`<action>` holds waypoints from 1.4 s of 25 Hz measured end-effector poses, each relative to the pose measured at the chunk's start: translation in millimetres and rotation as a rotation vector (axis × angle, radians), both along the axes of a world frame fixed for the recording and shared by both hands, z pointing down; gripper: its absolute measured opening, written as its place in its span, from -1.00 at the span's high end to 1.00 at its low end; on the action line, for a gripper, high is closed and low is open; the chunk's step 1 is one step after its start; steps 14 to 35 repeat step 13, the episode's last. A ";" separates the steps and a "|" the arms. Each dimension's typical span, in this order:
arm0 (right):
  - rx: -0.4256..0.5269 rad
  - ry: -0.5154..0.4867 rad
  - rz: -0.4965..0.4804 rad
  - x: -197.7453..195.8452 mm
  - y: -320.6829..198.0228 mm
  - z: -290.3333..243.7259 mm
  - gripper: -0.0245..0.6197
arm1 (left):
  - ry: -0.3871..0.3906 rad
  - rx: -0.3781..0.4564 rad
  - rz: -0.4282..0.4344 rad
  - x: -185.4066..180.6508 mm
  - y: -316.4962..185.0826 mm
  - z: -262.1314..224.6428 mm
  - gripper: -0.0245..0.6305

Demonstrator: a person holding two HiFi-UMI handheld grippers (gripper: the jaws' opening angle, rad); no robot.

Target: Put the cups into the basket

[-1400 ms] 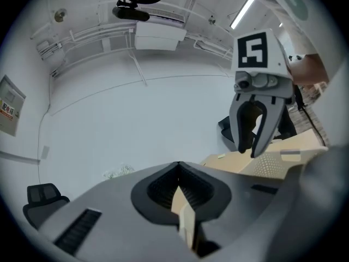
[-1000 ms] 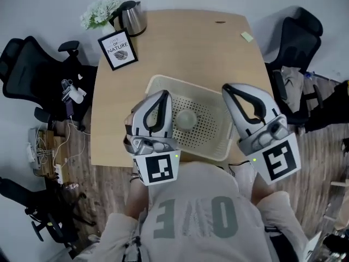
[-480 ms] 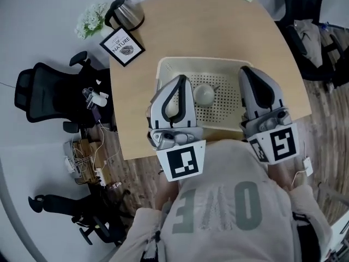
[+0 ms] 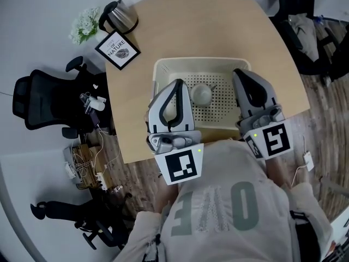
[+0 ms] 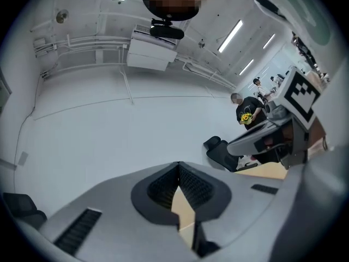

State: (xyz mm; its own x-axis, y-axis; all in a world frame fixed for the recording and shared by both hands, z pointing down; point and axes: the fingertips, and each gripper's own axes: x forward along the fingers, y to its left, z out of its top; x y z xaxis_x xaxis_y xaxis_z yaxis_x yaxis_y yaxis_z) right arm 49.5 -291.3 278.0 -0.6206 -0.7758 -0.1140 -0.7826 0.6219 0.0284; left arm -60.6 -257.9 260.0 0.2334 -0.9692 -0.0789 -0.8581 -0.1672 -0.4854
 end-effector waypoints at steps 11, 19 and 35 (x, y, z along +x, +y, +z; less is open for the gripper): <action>-0.043 0.012 0.014 -7.1 1.5 15.8 0.93 | 0.042 -0.028 -0.005 -11.7 3.5 5.6 0.90; -0.050 0.015 0.014 -7.7 2.4 18.0 0.93 | 0.036 -0.030 -0.003 -12.4 3.9 6.8 0.90; -0.050 0.015 0.014 -7.7 2.4 18.0 0.93 | 0.036 -0.030 -0.003 -12.4 3.9 6.8 0.90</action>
